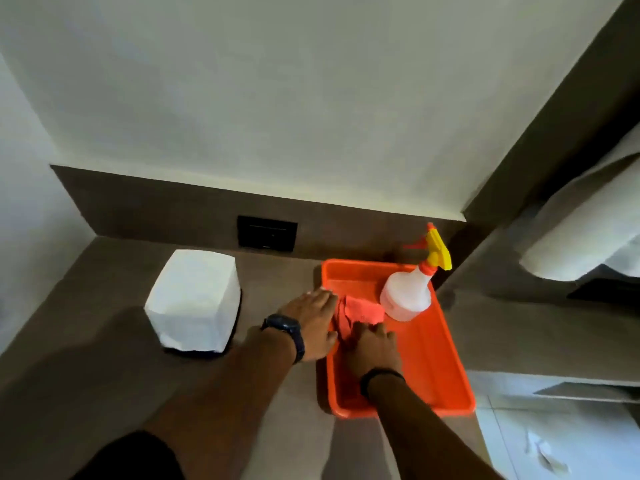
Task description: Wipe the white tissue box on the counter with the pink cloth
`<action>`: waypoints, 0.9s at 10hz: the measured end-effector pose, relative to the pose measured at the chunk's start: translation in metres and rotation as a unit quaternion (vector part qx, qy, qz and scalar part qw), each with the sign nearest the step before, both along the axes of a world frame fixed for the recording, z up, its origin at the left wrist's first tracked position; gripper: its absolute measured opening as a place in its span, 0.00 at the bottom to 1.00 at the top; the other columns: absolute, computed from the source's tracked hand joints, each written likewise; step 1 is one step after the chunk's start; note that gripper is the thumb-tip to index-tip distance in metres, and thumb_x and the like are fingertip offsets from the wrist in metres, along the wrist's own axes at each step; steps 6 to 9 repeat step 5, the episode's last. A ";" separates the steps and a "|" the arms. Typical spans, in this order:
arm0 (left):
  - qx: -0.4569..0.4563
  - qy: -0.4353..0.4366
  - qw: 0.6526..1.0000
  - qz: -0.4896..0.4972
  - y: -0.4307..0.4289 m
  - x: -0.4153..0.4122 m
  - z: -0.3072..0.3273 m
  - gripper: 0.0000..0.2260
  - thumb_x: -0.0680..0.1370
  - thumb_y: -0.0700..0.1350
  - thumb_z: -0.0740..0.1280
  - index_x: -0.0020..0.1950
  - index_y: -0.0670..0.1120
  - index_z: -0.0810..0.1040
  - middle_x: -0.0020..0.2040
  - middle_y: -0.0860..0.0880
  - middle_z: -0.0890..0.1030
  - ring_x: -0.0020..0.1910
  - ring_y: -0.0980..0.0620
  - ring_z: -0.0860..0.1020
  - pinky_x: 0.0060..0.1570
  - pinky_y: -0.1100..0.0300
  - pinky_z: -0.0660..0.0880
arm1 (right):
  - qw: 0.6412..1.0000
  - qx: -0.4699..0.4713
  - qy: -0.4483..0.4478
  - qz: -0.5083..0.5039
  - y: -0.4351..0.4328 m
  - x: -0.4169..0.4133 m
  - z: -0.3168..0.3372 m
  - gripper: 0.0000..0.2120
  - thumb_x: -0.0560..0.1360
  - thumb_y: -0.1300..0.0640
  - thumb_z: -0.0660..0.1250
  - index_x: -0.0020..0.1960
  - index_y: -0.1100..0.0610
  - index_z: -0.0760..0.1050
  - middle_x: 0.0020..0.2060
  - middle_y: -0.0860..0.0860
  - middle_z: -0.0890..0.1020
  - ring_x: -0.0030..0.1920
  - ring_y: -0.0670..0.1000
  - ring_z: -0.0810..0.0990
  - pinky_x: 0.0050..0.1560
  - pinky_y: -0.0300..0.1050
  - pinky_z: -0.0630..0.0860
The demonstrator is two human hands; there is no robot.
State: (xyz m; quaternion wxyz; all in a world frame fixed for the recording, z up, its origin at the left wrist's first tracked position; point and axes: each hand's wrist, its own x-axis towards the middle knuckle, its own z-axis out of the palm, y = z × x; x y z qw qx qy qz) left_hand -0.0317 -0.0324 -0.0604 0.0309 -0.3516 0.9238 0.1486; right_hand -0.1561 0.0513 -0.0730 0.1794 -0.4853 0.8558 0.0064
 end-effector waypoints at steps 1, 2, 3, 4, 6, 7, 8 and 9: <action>-0.002 -0.020 1.000 -0.004 0.006 -0.003 -0.013 0.32 0.80 0.54 0.57 0.77 0.40 0.49 0.79 0.40 0.51 0.77 0.44 0.50 0.76 0.49 0.49 | 0.999 0.031 -0.033 -0.009 0.007 0.002 -0.012 0.30 0.77 0.41 0.53 0.77 0.50 0.55 0.78 0.61 0.54 0.77 0.64 0.54 0.73 0.60 0.58; -0.005 -0.009 1.000 -0.003 0.008 -0.002 -0.016 0.31 0.80 0.54 0.55 0.77 0.40 0.48 0.79 0.41 0.49 0.78 0.44 0.49 0.76 0.51 0.48 | 0.997 0.053 -0.047 -0.004 0.009 0.001 -0.022 0.31 0.79 0.41 0.48 0.79 0.47 0.42 0.79 0.57 0.40 0.79 0.60 0.39 0.76 0.61 0.43; -0.006 -0.008 1.000 0.003 0.007 -0.001 -0.019 0.31 0.80 0.55 0.53 0.77 0.42 0.47 0.80 0.42 0.48 0.78 0.45 0.49 0.76 0.50 0.48 | 0.997 0.061 -0.042 -0.006 0.006 0.003 -0.026 0.33 0.79 0.40 0.47 0.78 0.47 0.39 0.79 0.58 0.37 0.79 0.59 0.37 0.76 0.61 0.41; -0.008 -0.001 1.000 0.008 0.008 0.002 -0.014 0.33 0.79 0.56 0.56 0.77 0.42 0.48 0.79 0.42 0.51 0.77 0.44 0.51 0.76 0.49 0.50 | 0.997 0.055 -0.054 -0.021 0.005 0.008 -0.022 0.34 0.78 0.39 0.50 0.79 0.48 0.41 0.79 0.58 0.39 0.79 0.60 0.38 0.76 0.62 0.42; -0.022 0.042 0.999 0.022 -0.003 0.006 0.002 0.33 0.75 0.54 0.63 0.76 0.43 0.54 0.76 0.40 0.61 0.74 0.41 0.59 0.73 0.48 0.57 | 0.996 -0.059 -0.031 -0.062 -0.003 0.009 -0.002 0.31 0.75 0.44 0.57 0.76 0.53 0.58 0.78 0.60 0.57 0.78 0.61 0.52 0.75 0.60 0.55; -0.022 0.042 0.999 0.022 -0.003 0.006 0.002 0.33 0.75 0.54 0.63 0.76 0.43 0.54 0.76 0.40 0.61 0.74 0.41 0.59 0.73 0.48 0.57 | 0.996 -0.059 -0.031 -0.062 -0.003 0.009 -0.002 0.31 0.75 0.44 0.57 0.76 0.53 0.58 0.78 0.60 0.57 0.78 0.61 0.52 0.75 0.60 0.55; -0.022 0.042 0.999 0.022 -0.003 0.006 0.002 0.33 0.75 0.54 0.63 0.76 0.43 0.54 0.76 0.40 0.61 0.74 0.41 0.59 0.73 0.48 0.57 | 0.996 -0.059 -0.031 -0.062 -0.003 0.009 -0.002 0.31 0.75 0.44 0.57 0.76 0.53 0.58 0.78 0.60 0.57 0.78 0.61 0.52 0.75 0.60 0.55; -0.022 0.042 0.999 0.022 -0.003 0.006 0.002 0.33 0.75 0.54 0.63 0.76 0.43 0.54 0.76 0.40 0.61 0.74 0.41 0.59 0.73 0.48 0.57 | 0.996 -0.059 -0.031 -0.062 -0.003 0.009 -0.002 0.31 0.75 0.44 0.57 0.76 0.53 0.58 0.78 0.60 0.57 0.78 0.61 0.52 0.75 0.60 0.55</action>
